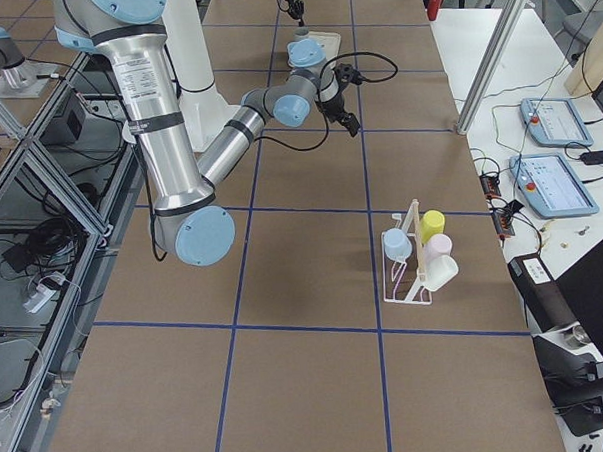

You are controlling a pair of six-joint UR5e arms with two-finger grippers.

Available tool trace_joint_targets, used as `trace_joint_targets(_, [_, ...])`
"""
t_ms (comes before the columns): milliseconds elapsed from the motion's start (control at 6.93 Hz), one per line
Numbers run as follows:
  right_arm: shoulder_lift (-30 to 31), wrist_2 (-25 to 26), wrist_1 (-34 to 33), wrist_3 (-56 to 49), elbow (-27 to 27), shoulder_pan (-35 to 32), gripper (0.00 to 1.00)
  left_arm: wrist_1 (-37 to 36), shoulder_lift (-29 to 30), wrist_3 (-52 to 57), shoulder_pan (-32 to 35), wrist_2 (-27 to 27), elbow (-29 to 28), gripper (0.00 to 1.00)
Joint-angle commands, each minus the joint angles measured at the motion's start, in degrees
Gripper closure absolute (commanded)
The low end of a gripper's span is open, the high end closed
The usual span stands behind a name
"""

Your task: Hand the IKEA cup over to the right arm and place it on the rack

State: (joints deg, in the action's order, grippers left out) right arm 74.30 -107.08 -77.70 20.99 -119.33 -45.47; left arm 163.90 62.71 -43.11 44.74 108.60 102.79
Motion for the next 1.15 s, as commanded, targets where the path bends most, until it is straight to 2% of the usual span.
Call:
trace_joint_targets(0, [0.0, -0.1, 0.0, -0.1, 0.1, 0.1, 0.00, 0.0, 0.6, -0.1, 0.0, 0.2, 0.0, 0.47])
trace_joint_targets(577, [0.1, 0.1, 0.0, -0.3, 0.2, 0.4, 0.00, -0.1, 3.5, -0.3, -0.2, -0.3, -3.6, 0.51])
trace_joint_targets(1010, [0.1, 0.1, 0.0, -0.3, 0.2, 0.4, 0.00, 0.0, 3.5, -0.3, -0.2, 0.1, -3.0, 1.00])
